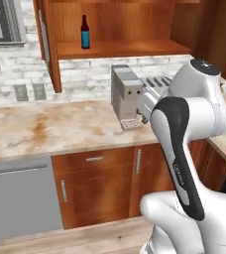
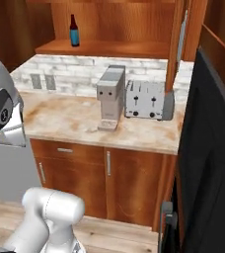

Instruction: Open the cabinet directly in front. Then move the beer and the cup to the dining counter with the candle on it.

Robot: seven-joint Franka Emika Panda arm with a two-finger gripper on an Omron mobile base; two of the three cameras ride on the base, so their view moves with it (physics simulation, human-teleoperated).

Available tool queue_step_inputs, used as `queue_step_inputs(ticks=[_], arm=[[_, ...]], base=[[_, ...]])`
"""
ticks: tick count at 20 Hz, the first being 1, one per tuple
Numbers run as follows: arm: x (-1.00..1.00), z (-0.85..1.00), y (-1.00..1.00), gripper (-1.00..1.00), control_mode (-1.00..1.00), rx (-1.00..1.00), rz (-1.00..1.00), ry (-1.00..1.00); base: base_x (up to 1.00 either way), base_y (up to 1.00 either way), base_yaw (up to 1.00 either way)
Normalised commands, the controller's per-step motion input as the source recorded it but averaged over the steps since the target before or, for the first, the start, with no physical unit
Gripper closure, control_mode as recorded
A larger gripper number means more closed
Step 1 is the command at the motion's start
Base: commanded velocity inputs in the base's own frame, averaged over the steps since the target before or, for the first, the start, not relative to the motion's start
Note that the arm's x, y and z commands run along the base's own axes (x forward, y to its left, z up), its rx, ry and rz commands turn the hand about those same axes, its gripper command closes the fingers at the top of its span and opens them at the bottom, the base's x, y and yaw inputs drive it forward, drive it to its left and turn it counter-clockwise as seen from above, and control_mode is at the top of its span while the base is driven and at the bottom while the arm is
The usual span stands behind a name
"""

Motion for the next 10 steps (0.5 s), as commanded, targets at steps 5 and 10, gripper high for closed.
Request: queue_step_inputs(ticks=[5, 10], arm=[[0.00, 0.00, 0.00, -1.00, 1.00, 0.00, 0.00, 0.00], [0.00, 0.00, 0.00, -1.00, 1.00, 0.00, 0.00, 0.00]], base=[[1.00, 0.00, -0.04], [1.00, 0.00, -0.01]])
